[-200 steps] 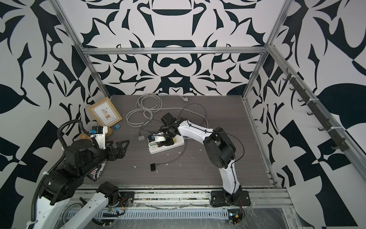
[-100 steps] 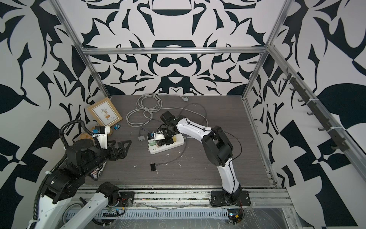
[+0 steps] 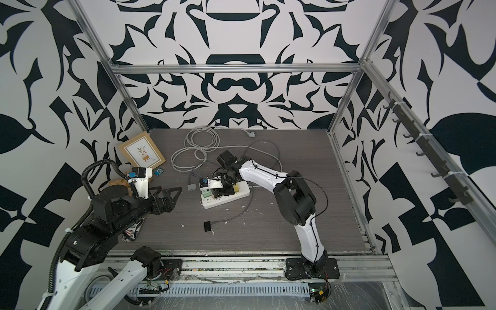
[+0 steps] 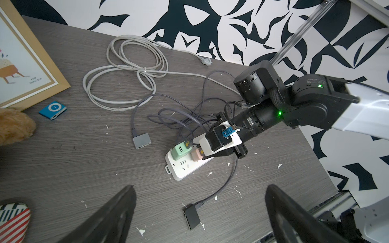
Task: Charge mp3
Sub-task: Insert the plug into the socket.
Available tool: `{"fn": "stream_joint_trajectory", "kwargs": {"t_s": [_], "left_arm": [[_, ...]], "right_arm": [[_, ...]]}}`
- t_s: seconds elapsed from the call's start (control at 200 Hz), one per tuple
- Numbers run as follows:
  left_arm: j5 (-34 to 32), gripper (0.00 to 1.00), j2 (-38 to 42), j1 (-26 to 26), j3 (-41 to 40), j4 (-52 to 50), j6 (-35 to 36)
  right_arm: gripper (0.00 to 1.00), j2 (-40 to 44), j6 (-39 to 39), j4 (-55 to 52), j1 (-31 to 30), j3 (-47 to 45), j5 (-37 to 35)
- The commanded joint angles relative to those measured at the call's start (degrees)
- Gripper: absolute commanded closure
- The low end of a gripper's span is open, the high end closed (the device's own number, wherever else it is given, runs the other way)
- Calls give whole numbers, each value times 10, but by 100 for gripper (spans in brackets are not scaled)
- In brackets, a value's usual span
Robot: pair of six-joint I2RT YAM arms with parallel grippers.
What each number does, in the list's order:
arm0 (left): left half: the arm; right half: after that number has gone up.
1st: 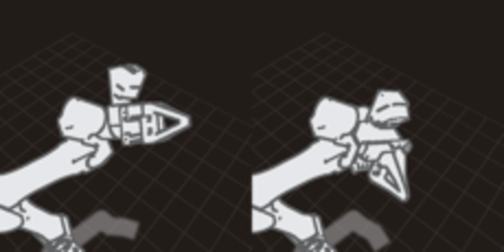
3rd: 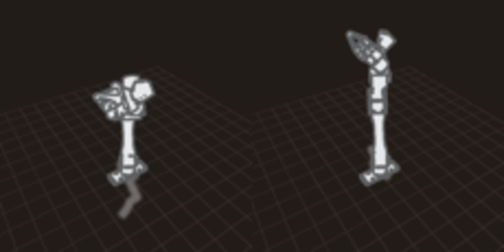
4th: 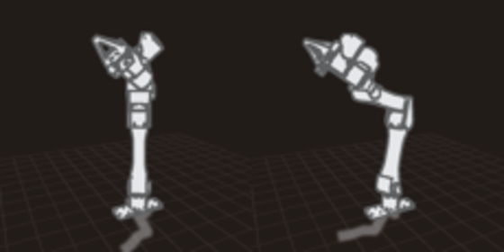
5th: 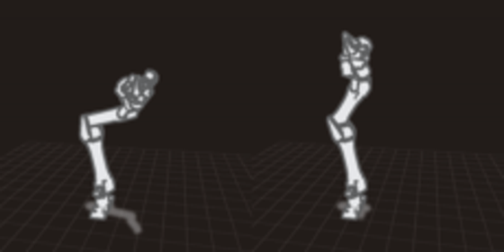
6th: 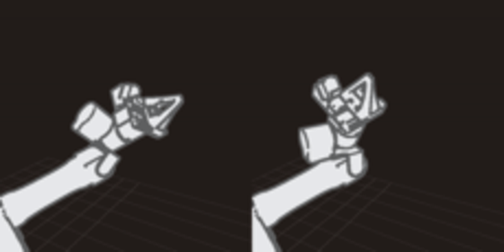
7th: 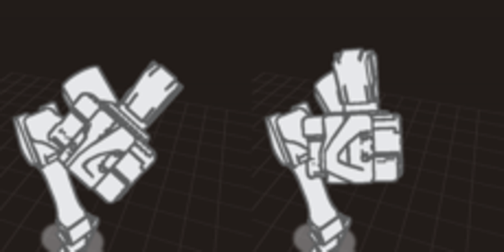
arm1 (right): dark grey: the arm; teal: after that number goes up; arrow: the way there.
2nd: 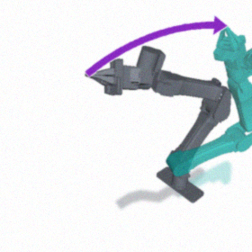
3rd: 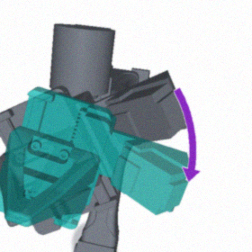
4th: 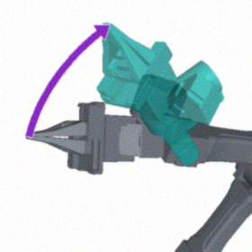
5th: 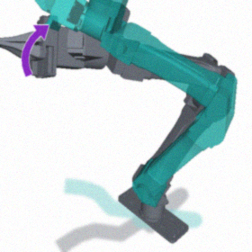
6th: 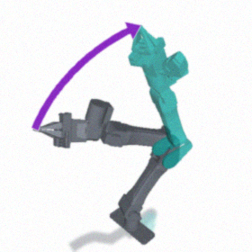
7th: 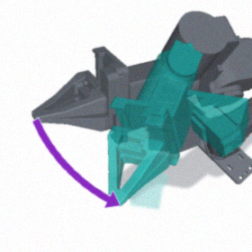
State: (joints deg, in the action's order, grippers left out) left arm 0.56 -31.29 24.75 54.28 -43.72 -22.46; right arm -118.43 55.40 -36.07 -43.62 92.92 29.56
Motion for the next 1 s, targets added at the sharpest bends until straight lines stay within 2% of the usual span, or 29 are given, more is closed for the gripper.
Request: {"fn": "stream_joint_trajectory", "kwargs": {"t_s": [0.0, 0.315, 0.555, 0.765, 0.995], "left_arm": [[14, 1, 3, -1, -9, 10, -5], [17, 1, 16, -1, -11, 9, -14], [28, 1, 28, -1, -16, 12, -19], [54, 0, 32, -1, -23, 4, -32], [74, 0, 57, -1, -59, -16, -63]], "right_arm": [[100, -60, -53, -66, 0, -36, -111], [100, -53, -54, -61, 0, -45, -110], [100, -30, 9, -61, 6, -50, -42], [100, -42, 37, -123, 7, 12, -42], [100, -78, 23, -192, 7, 77, -44]]}}
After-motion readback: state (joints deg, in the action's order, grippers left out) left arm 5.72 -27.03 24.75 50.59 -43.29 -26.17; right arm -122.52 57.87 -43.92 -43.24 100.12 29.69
